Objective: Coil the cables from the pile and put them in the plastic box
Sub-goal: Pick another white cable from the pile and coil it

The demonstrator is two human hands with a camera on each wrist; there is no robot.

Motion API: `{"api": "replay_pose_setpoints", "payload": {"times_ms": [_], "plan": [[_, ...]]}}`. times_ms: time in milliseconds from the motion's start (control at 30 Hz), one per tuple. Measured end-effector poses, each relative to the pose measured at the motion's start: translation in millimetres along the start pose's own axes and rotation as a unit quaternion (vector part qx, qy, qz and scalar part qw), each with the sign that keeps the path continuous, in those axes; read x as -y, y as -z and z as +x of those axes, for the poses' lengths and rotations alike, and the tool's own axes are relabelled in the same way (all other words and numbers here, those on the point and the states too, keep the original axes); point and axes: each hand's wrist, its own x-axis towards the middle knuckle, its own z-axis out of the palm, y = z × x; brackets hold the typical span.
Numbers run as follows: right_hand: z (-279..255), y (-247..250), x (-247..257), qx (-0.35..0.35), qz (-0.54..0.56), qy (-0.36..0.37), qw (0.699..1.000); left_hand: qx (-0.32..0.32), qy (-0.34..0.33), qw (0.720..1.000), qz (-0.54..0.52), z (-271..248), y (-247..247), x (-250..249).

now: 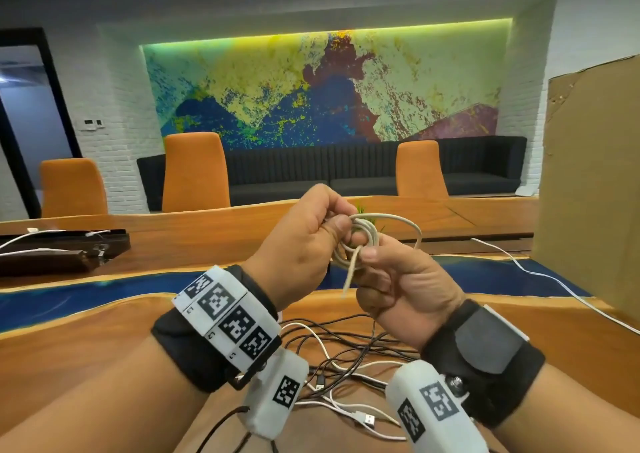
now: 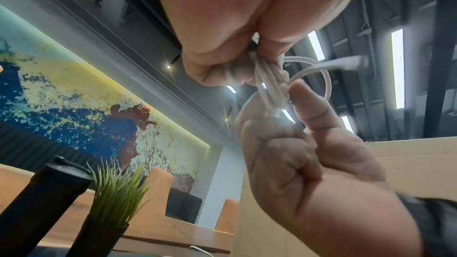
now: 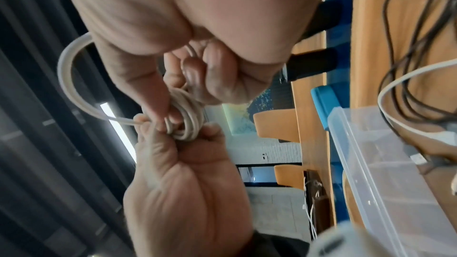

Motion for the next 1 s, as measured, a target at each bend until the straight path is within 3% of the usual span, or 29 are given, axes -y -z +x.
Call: {"api": "replay_pose_setpoints", "payload": {"times_ms": [167, 367, 567, 667, 767, 833, 933, 967, 1000], "plan": [[-5, -5, 2, -0.026, 0.067, -0.011, 0.997, -0.002, -0.028, 0.999, 0.028, 3, -7, 2], [-3, -17, 6, -0.088, -0.111, -0.007, 0.990, -0.020, -0.027, 0.999, 0.040, -3, -8, 11], [-3, -16, 16, -0.104, -0.159, 0.017, 0.982, -0.053, -0.030, 0.997, 0.047, 0, -3, 11], [-1, -12, 25, -0.150, -0.204, 0.019, 0.967, -0.069, -0.024, 0.996, 0.059, 3, 0, 12], [-6, -5, 35, -0.176, -0.285, -0.030, 0.942, -0.103, 0.006, 0.992, 0.071, 5, 8, 18], [-13, 0, 41, -0.186, -0.418, -0.055, 0.888, -0.113, 0.032, 0.991, 0.070, 6, 19, 24], [-26, 17, 61, -0.174, -0.690, -0.014, 0.703, -0.131, 0.071, 0.988, 0.036, 8, 39, 29], [-30, 24, 72, -0.178, -0.732, 0.008, 0.657, -0.122, 0.075, 0.989, 0.041, 7, 45, 30], [-35, 30, 83, -0.189, -0.752, 0.028, 0.631, -0.098, 0.074, 0.991, 0.054, 5, 48, 33]]}}
